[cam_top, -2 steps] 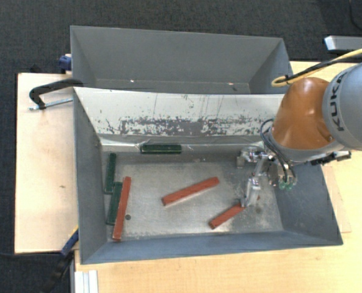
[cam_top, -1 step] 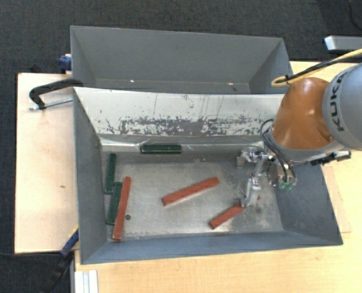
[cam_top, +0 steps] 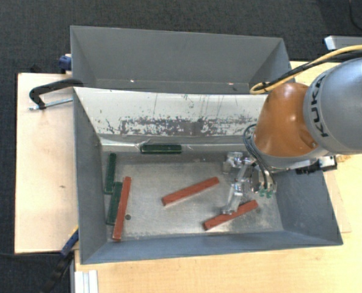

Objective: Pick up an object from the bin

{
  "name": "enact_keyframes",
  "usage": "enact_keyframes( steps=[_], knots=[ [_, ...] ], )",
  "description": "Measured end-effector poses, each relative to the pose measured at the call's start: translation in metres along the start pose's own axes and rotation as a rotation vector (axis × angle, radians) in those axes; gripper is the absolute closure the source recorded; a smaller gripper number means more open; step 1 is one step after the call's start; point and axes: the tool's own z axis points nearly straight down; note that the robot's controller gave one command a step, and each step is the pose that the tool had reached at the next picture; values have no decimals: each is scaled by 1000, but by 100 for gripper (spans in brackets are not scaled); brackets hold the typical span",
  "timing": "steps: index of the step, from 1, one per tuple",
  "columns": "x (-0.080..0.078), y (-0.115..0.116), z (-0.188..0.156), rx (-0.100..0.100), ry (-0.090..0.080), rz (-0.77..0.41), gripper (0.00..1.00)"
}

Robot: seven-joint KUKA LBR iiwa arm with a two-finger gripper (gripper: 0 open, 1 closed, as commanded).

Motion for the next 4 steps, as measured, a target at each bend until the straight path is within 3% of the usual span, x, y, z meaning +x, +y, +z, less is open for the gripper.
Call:
enact_keyframes(
  steps=[1, 2, 3, 4],
  knots=[
    [-14, 68, 6, -2, -5, -63, 0],
    [-19, 64, -1, -1, -2, 71, 100],
    [-19, 64, -1, -1, -1, 70, 100],
    [-16, 82, -150, -4, -10, 98, 100]
  ],
)
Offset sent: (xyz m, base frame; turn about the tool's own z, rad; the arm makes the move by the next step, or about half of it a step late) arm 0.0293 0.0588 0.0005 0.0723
